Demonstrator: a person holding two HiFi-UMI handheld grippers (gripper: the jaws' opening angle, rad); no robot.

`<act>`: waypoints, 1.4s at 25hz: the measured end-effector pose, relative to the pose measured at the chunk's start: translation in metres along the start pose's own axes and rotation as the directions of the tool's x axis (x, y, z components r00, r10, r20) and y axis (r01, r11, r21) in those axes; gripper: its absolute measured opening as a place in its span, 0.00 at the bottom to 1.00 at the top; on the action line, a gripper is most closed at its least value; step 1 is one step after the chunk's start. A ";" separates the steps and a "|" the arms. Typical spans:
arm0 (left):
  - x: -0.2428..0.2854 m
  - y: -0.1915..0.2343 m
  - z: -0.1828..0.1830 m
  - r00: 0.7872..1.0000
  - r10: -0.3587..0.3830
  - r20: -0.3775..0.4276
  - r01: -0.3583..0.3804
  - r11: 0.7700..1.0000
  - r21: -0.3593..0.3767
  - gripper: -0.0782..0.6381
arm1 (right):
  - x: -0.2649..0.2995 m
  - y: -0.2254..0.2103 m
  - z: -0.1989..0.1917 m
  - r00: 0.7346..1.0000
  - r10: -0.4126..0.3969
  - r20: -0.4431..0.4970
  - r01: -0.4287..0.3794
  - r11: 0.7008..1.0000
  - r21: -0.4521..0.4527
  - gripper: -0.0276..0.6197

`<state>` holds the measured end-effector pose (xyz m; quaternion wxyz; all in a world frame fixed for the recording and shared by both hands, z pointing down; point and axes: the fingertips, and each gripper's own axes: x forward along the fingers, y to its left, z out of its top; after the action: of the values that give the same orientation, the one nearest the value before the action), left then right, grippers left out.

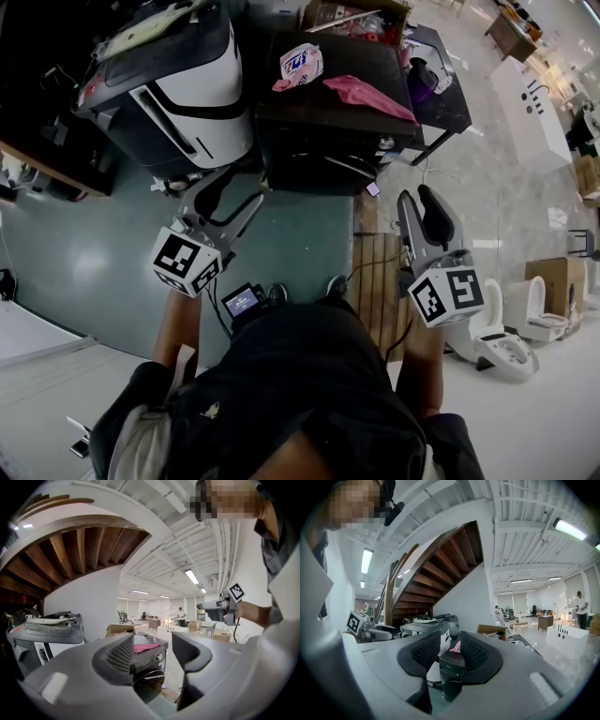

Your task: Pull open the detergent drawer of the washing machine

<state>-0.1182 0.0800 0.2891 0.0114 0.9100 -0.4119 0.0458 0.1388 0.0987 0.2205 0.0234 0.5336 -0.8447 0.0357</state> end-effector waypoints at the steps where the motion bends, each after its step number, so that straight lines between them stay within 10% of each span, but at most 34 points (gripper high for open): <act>1: 0.003 -0.002 0.001 1.000 0.011 -0.004 -0.011 1.000 0.001 0.54 | 0.002 -0.004 0.001 1.000 0.014 0.005 -0.014 1.000 0.002 0.23; 35: 0.081 -0.079 0.022 0.961 0.264 -0.079 -0.260 0.964 0.063 0.54 | 0.011 -0.157 -0.011 0.976 0.213 0.038 -0.215 0.975 0.063 0.23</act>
<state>-0.0042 0.0696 0.2756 -0.0006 0.8447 -0.5265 0.0969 0.2756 0.0230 0.2375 -0.0116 0.4404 -0.8958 0.0581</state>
